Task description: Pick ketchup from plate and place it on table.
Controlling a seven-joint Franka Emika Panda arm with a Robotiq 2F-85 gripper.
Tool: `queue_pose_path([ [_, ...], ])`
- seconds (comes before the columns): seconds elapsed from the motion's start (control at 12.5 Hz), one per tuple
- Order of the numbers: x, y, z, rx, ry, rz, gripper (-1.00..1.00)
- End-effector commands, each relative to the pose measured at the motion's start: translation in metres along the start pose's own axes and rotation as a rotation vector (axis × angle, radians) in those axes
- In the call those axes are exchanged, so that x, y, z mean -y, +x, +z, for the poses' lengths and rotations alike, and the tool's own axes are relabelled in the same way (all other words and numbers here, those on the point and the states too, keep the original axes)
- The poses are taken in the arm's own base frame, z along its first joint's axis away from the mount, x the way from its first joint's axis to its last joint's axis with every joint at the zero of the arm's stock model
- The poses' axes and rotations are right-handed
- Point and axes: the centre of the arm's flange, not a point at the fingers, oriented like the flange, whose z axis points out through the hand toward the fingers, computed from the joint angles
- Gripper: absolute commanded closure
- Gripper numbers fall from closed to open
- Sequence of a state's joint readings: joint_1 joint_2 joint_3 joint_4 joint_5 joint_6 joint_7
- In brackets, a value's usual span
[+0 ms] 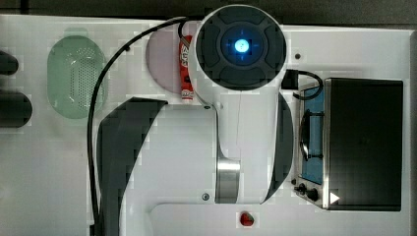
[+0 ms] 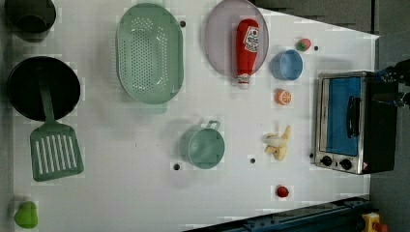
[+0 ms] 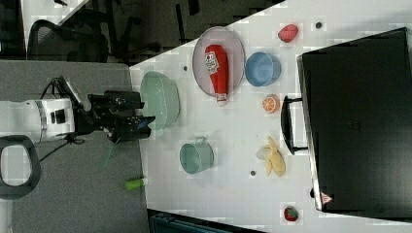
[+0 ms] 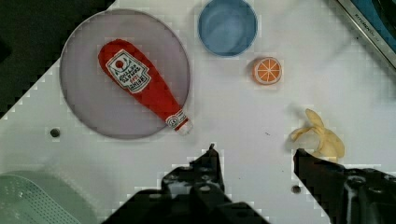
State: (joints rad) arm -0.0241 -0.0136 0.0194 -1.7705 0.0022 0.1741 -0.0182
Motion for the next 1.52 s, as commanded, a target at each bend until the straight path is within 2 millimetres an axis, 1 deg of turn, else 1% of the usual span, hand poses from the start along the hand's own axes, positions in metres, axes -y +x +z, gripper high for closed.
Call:
queue_pose_path([
  [0.08,-0.041,-0.014,-0.038,0.057,-0.022,-0.017,-0.41],
  [0.24,-0.027,-0.011,-0.021,0.072,-0.034,-0.043,-0.83],
  [0.32,-0.020,-0.009,-0.010,0.082,-0.041,-0.050,-0.99],
  [0.56,0.010,0.005,0.025,0.060,-0.013,-0.076,-1.00],
  [0.72,0.030,0.017,0.053,0.041,0.014,-0.130,-1.00],
  [1.2,0.080,0.039,0.148,0.097,0.006,-0.395,-1.00],
  [1.52,0.113,0.051,0.199,0.095,-0.037,-0.580,-1.00],
])
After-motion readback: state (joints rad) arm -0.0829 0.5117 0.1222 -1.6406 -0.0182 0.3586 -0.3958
